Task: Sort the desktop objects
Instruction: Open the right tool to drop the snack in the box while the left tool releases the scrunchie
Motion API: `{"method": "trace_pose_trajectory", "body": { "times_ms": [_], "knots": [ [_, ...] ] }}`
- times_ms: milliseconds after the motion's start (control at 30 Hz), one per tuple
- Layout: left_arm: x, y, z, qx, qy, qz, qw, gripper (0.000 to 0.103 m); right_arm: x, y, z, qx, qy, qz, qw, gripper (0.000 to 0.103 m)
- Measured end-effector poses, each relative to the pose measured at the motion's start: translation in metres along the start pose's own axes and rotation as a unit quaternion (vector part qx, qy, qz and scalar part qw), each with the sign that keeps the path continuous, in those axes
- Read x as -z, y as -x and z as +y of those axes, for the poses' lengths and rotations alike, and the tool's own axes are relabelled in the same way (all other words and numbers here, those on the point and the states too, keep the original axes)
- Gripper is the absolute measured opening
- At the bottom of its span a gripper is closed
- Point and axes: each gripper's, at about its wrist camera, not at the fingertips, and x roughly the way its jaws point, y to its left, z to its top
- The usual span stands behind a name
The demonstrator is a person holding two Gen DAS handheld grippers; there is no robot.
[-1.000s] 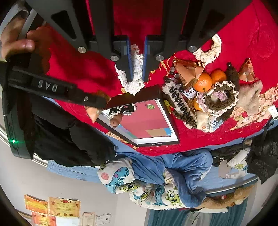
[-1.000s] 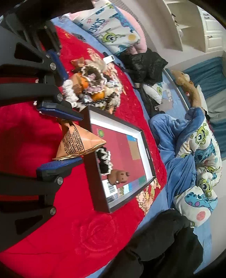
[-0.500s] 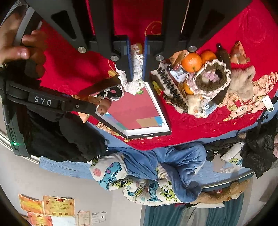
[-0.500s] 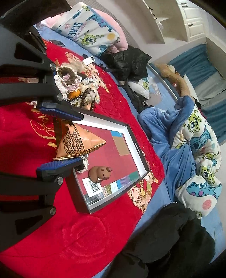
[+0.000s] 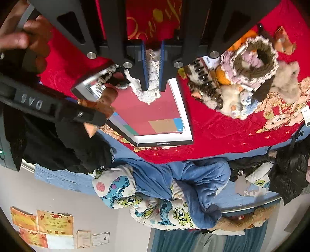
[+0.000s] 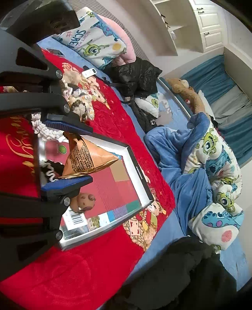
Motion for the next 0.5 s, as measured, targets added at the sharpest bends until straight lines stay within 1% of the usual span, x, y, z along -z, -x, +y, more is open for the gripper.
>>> {"method": "trace_pose_trajectory", "body": {
  "times_ms": [133, 267, 400, 500],
  "knots": [
    [-0.005, -0.016, -0.001, -0.02, -0.005, -0.004, 0.9998, 0.011, 0.005, -0.024, -0.002, 0.013, 0.018, 0.02, 1.0, 0.041],
    [-0.008, -0.029, 0.004, -0.008, 0.007, -0.002, 0.9999, 0.011, 0.006, -0.044, -0.003, 0.023, 0.022, 0.034, 0.999, 0.041],
    [-0.005, -0.045, 0.003, -0.024, -0.006, 0.005, 0.9997, 0.011, 0.004, -0.059, -0.003, 0.036, 0.027, 0.04, 0.998, 0.041],
    [-0.001, -0.053, 0.004, -0.017, 0.0, 0.014, 0.9998, 0.011, 0.004, -0.067, -0.005, 0.044, 0.03, 0.048, 0.997, 0.041]
  ]
}}
